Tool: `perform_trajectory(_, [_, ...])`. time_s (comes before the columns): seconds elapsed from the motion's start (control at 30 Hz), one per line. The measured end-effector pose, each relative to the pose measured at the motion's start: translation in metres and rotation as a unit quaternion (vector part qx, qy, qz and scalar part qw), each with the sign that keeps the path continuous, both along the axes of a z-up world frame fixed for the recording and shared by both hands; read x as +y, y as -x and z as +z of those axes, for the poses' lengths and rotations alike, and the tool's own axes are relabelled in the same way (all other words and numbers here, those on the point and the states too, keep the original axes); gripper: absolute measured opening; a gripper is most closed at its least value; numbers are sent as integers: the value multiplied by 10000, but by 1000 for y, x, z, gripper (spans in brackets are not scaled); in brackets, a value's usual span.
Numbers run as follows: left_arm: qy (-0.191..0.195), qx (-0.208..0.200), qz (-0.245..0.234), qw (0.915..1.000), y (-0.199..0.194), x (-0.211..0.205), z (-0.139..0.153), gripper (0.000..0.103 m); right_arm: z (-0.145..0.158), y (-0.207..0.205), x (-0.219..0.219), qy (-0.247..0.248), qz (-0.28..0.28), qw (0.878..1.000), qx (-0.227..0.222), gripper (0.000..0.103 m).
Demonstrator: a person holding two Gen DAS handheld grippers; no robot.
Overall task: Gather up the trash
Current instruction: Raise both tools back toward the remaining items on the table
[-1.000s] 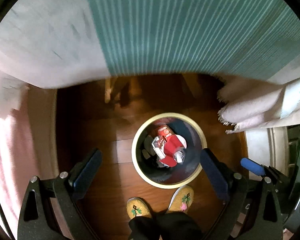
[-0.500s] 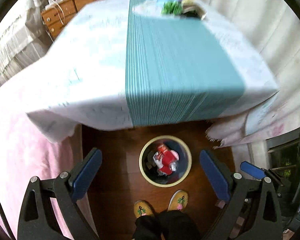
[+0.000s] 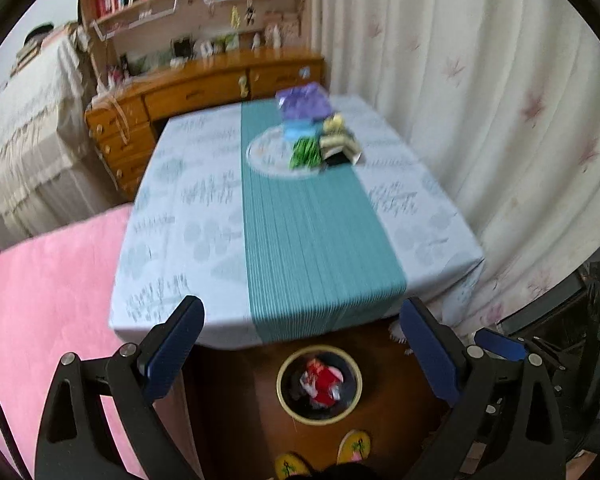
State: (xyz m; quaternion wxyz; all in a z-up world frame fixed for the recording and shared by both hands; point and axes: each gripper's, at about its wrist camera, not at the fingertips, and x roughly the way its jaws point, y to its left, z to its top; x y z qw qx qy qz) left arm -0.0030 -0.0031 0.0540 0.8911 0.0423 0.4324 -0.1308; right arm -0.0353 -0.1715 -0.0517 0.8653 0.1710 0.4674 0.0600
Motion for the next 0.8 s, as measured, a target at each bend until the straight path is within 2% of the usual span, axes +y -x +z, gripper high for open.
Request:
perform_trajectory(0.4, [44, -845, -643, 9943, 1, -8, 67, 97, 76, -4, 8, 372, -467, 9943, -883, 81])
perform_trajectory(0.6, [144, -1110, -823, 9903, -5, 2, 84, 97, 95, -9, 16, 514, -630, 9902, -1131, 81])
perform_trajectory(0.8, [205, -1161, -812, 9897, -22, 12, 86, 97, 100, -19, 24, 579, -752, 9886, -1165, 81])
